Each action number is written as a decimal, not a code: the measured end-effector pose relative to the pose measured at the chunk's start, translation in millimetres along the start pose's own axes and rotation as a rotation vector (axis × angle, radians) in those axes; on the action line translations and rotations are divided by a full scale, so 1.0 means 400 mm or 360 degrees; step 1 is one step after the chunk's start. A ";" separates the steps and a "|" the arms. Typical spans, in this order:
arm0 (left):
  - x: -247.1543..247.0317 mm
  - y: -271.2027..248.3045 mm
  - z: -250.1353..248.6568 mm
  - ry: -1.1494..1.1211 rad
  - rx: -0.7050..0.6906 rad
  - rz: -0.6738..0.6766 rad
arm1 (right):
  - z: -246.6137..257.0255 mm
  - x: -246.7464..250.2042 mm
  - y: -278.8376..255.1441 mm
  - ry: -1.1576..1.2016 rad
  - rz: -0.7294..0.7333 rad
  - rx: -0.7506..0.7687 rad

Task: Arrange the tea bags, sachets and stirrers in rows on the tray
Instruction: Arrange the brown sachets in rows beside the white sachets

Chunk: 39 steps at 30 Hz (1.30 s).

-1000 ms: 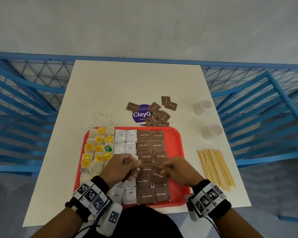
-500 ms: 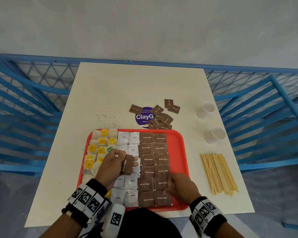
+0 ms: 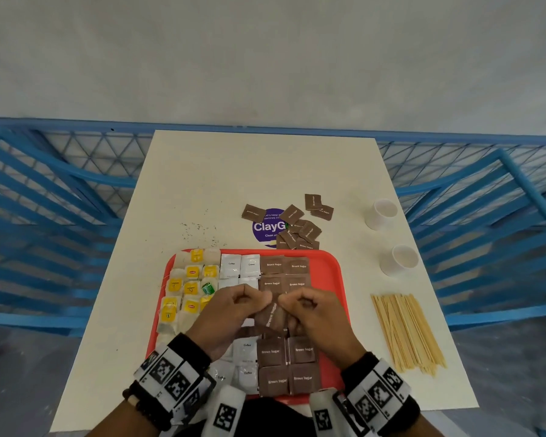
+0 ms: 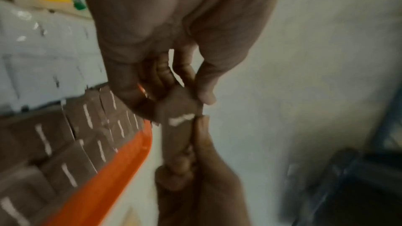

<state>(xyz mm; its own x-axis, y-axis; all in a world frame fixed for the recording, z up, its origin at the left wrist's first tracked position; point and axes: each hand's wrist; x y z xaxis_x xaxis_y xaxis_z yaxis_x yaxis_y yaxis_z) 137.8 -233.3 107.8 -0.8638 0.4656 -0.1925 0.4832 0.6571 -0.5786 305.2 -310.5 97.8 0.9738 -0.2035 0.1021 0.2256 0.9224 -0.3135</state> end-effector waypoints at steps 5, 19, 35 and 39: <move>0.015 0.012 -0.017 0.0311 -0.0278 -0.0095 | 0.000 0.024 0.003 0.0271 0.0056 -0.0195; 0.040 0.039 -0.025 0.0446 -0.0319 0.0098 | -0.016 0.047 0.011 0.0419 -0.0047 -0.0220; 0.059 0.071 0.014 0.0805 -0.0206 0.0354 | -0.032 0.015 0.021 0.0504 -0.0114 -0.0267; 0.069 0.091 0.021 0.0787 -0.0245 0.0221 | -0.035 0.025 0.028 0.0303 0.0005 -0.0310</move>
<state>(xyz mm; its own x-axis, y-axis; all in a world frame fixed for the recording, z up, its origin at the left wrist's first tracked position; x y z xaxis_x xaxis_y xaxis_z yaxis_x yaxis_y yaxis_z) 130.5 -201.5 75.0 -0.6378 0.7537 0.1588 0.6357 0.6315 -0.4440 317.7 -306.8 82.2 0.9585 -0.2756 -0.0727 0.2061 0.8464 -0.4910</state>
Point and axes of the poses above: each hand's wrist, its own y-axis towards the middle knuckle, its own x-axis out of the back of the hand, z = x × y, and after that the axes turned 1 degree about -x, right-handed
